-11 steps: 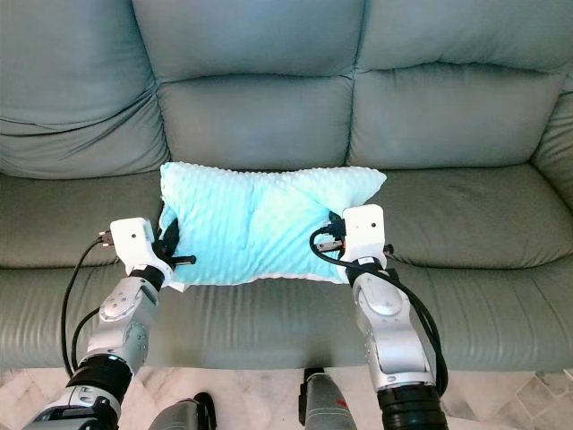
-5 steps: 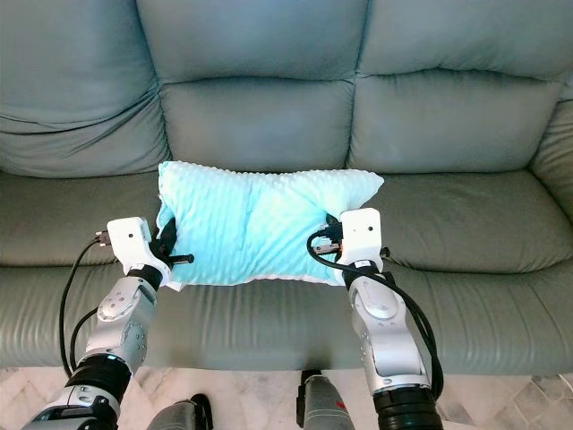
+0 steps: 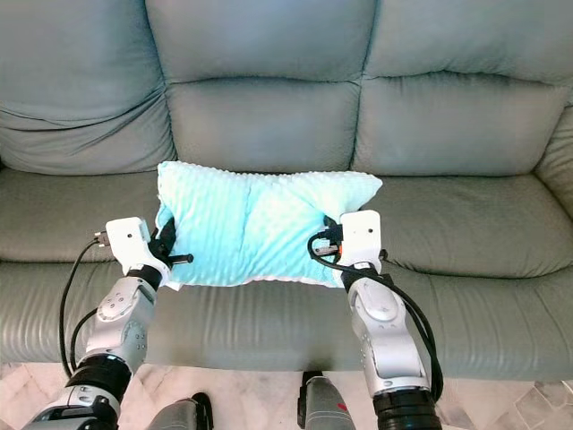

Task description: Move the pillow to the sofa

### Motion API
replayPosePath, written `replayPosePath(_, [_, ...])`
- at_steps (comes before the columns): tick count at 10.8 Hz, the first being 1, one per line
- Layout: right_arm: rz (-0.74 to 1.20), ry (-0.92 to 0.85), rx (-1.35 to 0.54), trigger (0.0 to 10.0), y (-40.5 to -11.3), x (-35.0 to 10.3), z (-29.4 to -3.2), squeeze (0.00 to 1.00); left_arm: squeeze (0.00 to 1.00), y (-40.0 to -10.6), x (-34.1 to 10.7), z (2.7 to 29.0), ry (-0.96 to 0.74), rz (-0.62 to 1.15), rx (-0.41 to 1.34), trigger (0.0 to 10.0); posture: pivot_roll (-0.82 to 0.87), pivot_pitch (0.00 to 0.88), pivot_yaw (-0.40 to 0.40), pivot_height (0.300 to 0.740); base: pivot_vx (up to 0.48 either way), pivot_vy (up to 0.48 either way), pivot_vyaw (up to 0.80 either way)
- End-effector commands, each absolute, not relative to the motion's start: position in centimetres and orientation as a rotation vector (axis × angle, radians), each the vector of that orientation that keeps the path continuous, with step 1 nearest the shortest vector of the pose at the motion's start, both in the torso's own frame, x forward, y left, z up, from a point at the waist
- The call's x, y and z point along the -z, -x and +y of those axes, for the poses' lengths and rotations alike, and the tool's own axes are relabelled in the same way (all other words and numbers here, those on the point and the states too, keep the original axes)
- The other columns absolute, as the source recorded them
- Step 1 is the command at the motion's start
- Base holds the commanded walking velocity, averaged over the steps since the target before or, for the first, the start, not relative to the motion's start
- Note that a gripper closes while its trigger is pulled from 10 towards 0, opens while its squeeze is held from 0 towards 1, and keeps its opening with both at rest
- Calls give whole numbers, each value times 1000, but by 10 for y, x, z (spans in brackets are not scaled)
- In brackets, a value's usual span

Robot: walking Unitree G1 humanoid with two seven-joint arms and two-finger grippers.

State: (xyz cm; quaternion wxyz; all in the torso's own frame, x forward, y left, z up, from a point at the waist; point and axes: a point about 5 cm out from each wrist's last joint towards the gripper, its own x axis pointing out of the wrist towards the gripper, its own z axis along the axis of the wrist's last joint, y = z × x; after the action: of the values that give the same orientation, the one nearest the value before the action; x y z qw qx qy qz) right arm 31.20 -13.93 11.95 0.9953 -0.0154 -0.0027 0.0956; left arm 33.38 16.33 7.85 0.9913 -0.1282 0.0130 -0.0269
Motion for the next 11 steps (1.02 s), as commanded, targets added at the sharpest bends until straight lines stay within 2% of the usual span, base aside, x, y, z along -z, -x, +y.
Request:
replayPosePath(1, [-45,10,-205,10000,-311,-125,-139,0,0,-337,-87,165,259,-8,58,10000,-120,216,13,740,0,0,0])
replayPosePath(4, [-90,-23,-203,10000,-317,-135,-139,0,0,-355,-109,156,265,-56,81,10000,-182,264,21,740,0,0,0])
replayPosePath(11, [-17,-70,-132,10000,-348,-119,-162,0,0,-367,-105,161,264,15,15,10000,-181,398,48,740,0,0,0])
